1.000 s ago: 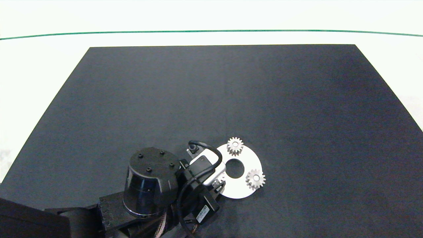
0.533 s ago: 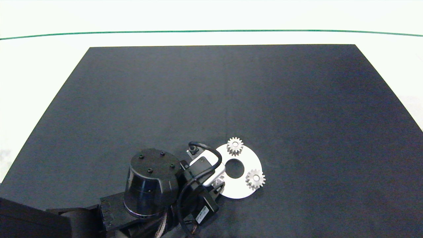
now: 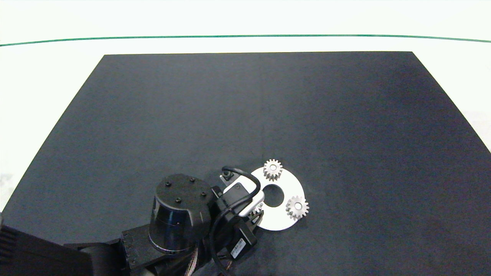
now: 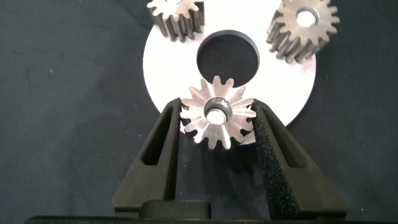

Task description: Install three planetary gears onto the carrier pins

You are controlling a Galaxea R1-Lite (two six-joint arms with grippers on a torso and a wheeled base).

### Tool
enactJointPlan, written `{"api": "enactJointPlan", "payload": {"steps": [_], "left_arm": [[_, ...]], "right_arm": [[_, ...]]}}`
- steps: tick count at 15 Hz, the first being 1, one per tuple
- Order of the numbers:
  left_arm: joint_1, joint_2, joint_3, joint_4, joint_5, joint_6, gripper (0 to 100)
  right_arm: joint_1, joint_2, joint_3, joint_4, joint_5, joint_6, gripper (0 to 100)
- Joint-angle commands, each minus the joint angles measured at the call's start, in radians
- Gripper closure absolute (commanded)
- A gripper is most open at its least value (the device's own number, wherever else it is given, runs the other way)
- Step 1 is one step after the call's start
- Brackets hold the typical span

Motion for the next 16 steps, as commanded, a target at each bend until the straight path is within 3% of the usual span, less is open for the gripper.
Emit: {"api": "enactJointPlan", "payload": {"steps": [1,2,9,12,14,16], "left_arm": [[0.001,0.002,0.006,-0.003,0.001,0.002,87],[0.000,0.002,0.007,-0.006,0.001,0.002,0],[0.005,-0.009,0.010,-0.009,0.001,0.002,0],[0.020,-0.101,0.067,-0.001,0.004,0.002,0],[0.135,-0.228,0.092,0.017,0.004,0.031,0],[0.327,-0.406,0.102,0.178,-0.004,0.083,0]], "right_arm": [[0.001,0.000,0.000,0.003,-0.002,-0.001,0],[0.001,0.000,0.000,0.003,-0.002,-0.001,0],[-0.001,-0.001,-0.003,0.003,-0.002,-0.001,0],[-0.001,0.008,-0.014,0.003,-0.002,-0.003,0],[-0.002,0.015,-0.041,0.003,-0.002,-0.003,0],[-0.002,0.038,-0.074,0.003,-0.002,-0.004,0]]}}
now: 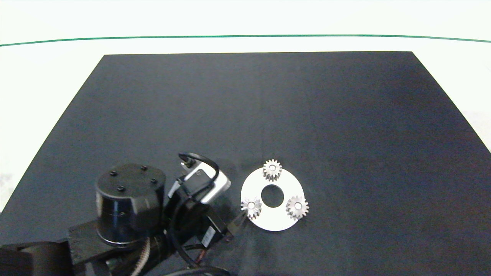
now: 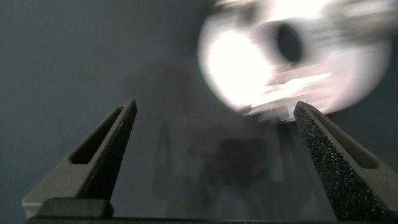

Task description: Install three planetary gears onto the carrier pins

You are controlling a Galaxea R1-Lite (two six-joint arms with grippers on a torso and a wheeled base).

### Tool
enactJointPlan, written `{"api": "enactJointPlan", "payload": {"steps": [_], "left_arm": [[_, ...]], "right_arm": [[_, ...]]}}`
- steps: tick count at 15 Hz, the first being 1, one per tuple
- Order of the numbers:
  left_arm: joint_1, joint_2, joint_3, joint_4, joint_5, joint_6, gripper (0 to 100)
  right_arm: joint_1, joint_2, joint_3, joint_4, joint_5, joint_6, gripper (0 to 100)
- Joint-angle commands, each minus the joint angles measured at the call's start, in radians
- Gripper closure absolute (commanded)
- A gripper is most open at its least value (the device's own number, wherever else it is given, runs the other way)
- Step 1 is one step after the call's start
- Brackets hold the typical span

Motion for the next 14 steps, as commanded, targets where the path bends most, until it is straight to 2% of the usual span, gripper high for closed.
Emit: {"api": "enactJointPlan", "payload": {"steps": [1,2,4,5,7,10,11,14], "left_arm": [[0.281,-0.335,0.021,0.270,-0.009,0.052,0],[0.337,-0.416,0.022,0.368,-0.010,0.033,0],[0.422,-0.551,0.038,0.471,-0.010,-0.006,0],[0.467,-0.626,0.053,0.505,-0.009,-0.020,0],[0.574,-0.770,0.084,0.571,-0.007,-0.022,0],[0.708,-0.998,0.091,0.729,-0.007,-0.020,0],[0.725,-1.034,0.087,0.761,-0.007,-0.020,0],[0.800,-1.295,0.082,0.902,-0.009,-0.019,0]], "right_arm": [[-0.004,0.037,-0.038,0.001,-0.002,-0.017,0],[-0.018,0.047,-0.049,0.000,-0.002,-0.038,0],[-0.069,0.069,-0.073,-0.005,-0.001,-0.086,0],[-0.084,0.081,-0.084,-0.006,-0.001,-0.090,0],[-0.106,0.078,-0.092,-0.009,-0.002,-0.092,0],[-0.236,0.066,-0.146,-0.006,-0.001,-0.090,0],[-0.251,0.064,-0.158,-0.006,-0.001,-0.090,0],[-0.396,0.000,-0.178,0.003,-0.002,-0.090,0]]}}
